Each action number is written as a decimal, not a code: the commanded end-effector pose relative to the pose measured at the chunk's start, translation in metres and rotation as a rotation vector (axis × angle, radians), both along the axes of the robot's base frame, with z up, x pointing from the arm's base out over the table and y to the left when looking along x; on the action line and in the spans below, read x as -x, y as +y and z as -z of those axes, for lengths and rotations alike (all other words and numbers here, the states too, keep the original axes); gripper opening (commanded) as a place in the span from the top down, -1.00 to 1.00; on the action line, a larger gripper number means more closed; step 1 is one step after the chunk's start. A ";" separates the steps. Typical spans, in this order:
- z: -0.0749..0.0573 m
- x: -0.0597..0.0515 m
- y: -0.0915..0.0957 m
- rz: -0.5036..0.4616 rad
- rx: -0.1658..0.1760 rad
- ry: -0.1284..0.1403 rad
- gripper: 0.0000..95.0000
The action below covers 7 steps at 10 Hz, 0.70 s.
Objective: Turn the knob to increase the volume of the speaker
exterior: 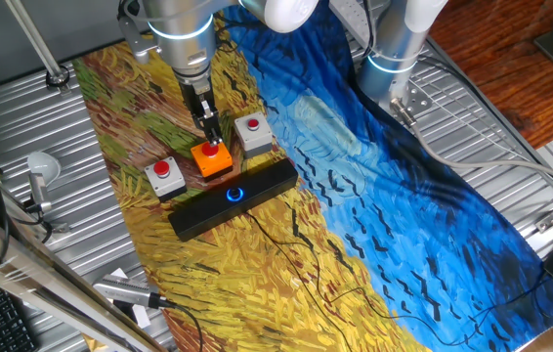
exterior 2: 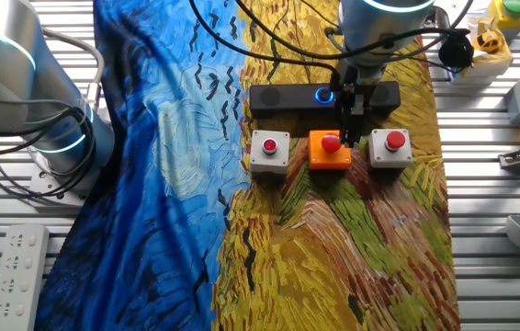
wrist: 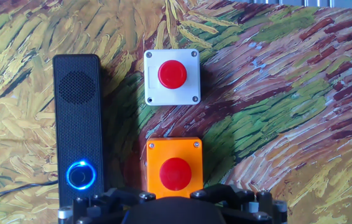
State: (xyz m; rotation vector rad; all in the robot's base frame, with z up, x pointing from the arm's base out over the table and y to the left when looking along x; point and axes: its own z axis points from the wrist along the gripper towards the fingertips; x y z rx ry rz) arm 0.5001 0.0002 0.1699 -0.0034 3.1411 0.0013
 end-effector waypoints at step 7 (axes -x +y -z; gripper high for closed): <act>-0.001 0.001 -0.003 -0.198 -0.013 -0.039 1.00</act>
